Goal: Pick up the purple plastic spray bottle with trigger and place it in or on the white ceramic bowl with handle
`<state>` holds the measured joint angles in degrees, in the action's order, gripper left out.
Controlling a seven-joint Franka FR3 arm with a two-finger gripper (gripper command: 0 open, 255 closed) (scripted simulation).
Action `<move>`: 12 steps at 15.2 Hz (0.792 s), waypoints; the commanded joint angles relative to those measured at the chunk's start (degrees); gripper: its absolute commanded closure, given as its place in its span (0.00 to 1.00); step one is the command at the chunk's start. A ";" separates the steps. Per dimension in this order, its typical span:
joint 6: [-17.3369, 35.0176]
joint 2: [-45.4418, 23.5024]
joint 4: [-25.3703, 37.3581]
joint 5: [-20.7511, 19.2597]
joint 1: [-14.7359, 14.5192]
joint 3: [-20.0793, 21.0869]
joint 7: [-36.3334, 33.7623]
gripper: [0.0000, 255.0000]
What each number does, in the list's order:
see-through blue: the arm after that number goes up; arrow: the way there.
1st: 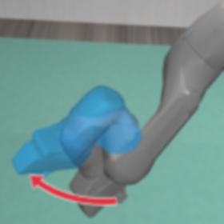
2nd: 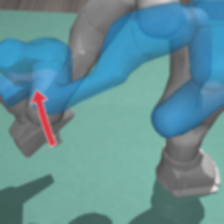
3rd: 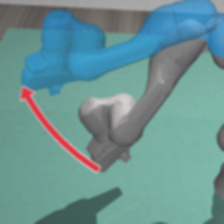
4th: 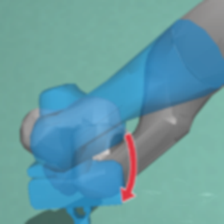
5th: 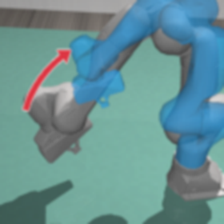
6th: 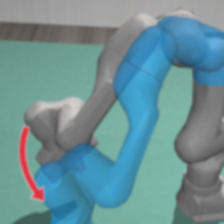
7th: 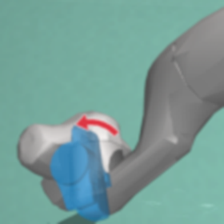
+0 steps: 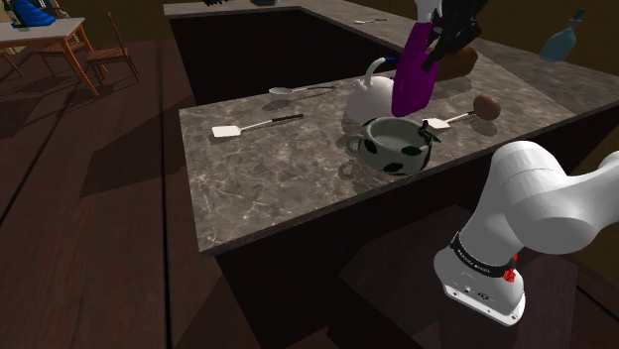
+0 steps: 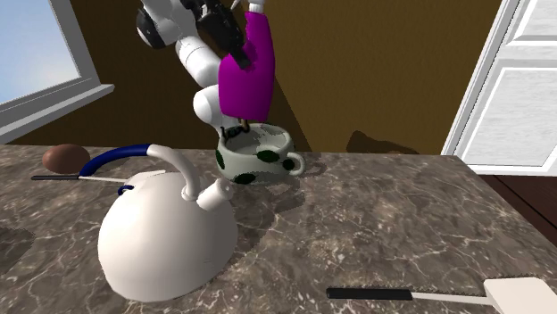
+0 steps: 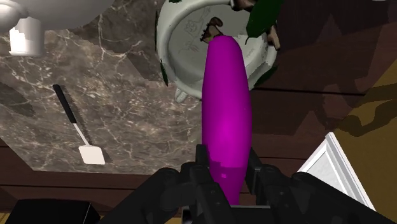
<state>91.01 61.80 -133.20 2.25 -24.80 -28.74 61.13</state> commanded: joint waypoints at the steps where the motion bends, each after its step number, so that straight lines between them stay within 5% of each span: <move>1: 1.04 0.63 -1.76 -0.39 0.40 -0.40 0.47 1.00; 12: 3.13 1.95 -5.41 -1.17 1.28 -1.16 1.34 1.00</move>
<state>94.13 63.74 -138.60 1.08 -23.52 -29.91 62.47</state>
